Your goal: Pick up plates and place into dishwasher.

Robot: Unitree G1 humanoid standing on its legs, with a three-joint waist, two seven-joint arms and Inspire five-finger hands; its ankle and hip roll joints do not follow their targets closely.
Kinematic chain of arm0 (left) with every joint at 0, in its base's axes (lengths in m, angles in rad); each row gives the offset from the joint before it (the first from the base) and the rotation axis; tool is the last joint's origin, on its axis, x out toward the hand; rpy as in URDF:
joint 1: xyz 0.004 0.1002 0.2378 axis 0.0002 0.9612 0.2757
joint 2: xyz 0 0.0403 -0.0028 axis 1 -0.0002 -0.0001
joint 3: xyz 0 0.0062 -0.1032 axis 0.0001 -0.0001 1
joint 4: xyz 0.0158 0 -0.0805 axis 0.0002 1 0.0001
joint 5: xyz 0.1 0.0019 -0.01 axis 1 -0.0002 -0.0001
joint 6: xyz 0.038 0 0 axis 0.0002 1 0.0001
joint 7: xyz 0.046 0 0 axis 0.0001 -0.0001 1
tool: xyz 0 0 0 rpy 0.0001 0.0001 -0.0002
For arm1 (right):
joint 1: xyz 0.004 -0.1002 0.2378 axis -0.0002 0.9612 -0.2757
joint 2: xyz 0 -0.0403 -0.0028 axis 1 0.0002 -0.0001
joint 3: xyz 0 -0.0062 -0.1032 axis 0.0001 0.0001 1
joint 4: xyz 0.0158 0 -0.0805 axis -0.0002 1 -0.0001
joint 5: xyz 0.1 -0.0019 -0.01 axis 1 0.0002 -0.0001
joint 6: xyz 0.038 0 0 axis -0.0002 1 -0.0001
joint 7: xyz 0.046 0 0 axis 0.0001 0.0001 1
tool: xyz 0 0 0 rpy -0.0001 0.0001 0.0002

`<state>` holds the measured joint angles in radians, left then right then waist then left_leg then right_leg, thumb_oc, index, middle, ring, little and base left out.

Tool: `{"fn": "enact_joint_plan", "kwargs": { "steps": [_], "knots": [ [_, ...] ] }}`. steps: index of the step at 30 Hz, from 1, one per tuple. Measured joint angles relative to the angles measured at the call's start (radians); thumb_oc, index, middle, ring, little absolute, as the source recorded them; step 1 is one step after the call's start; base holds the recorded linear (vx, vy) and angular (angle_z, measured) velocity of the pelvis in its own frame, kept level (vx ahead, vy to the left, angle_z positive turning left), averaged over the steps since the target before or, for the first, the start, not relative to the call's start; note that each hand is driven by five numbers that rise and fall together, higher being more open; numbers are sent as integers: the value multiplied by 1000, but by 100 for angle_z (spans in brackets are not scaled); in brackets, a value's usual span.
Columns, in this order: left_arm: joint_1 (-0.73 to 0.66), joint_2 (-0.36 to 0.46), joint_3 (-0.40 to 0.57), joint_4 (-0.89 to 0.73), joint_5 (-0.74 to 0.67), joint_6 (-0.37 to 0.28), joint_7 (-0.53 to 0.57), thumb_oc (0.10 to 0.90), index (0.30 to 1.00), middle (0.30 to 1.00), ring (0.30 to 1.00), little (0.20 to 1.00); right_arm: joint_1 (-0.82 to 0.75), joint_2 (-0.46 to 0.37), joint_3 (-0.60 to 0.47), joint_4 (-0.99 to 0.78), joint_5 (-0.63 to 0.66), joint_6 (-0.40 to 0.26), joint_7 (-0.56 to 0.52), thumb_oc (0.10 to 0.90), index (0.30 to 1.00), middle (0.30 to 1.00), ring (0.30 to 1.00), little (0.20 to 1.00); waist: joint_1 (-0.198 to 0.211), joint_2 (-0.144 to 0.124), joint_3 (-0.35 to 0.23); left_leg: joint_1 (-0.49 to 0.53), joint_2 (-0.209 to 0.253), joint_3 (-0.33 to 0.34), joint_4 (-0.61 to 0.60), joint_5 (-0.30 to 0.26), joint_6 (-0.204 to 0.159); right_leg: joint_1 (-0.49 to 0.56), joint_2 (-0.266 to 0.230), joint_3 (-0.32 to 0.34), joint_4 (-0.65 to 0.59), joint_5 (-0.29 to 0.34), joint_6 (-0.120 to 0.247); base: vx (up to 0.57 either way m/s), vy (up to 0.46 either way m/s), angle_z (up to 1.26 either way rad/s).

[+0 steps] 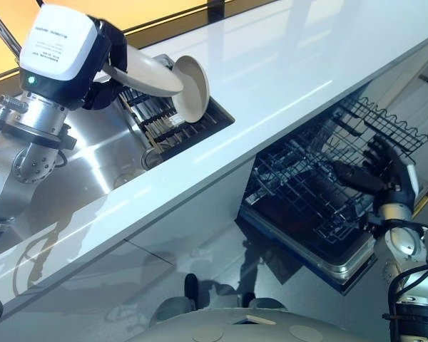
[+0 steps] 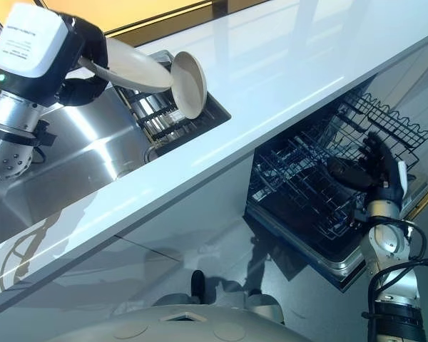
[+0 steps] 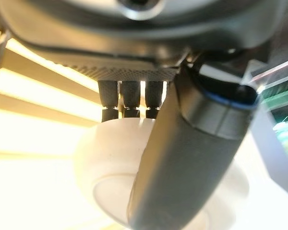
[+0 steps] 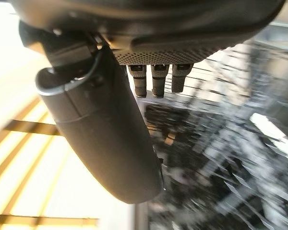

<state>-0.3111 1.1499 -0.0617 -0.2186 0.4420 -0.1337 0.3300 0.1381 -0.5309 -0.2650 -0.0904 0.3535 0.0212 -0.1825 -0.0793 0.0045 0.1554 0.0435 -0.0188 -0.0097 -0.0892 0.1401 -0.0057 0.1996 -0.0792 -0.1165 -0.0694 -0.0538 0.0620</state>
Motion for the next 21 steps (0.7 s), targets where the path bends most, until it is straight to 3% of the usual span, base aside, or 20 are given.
{"fn": "enact_joint_plan", "kwargs": {
  "steps": [3,8,16,21],
  "knots": [
    [0,-12,7,-66,-63,-51,10,100,300,300,300,200,-47,-31,22,-56,-1,-74,37,800,900,900,900,900,7,3,-2,0,0,-2,0,0,0,0,0,-3,0,0,0,-40,-43,2],
    [-14,-102,10,-134,-144,-126,-6,100,300,300,300,200,-187,-108,118,-140,-59,-181,80,800,900,900,900,900,32,7,-4,-2,-1,-16,1,2,-2,7,2,-11,-6,0,0,-33,-32,7],
    [-128,-188,-52,-133,-321,-129,-135,100,300,300,300,200,-363,-204,270,-193,-335,-203,106,800,900,900,900,900,77,9,-6,-5,-7,-35,1,3,-3,19,1,-32,-16,0,0,-19,-11,8],
    [-136,-220,-77,-134,-352,-113,-176,100,300,300,300,200,-407,-244,291,-197,-487,-201,124,800,900,900,900,900,78,9,-6,-6,-12,-39,1,3,-2,20,-2,-34,-17,-1,1,-5,-6,3]
  ]
}}
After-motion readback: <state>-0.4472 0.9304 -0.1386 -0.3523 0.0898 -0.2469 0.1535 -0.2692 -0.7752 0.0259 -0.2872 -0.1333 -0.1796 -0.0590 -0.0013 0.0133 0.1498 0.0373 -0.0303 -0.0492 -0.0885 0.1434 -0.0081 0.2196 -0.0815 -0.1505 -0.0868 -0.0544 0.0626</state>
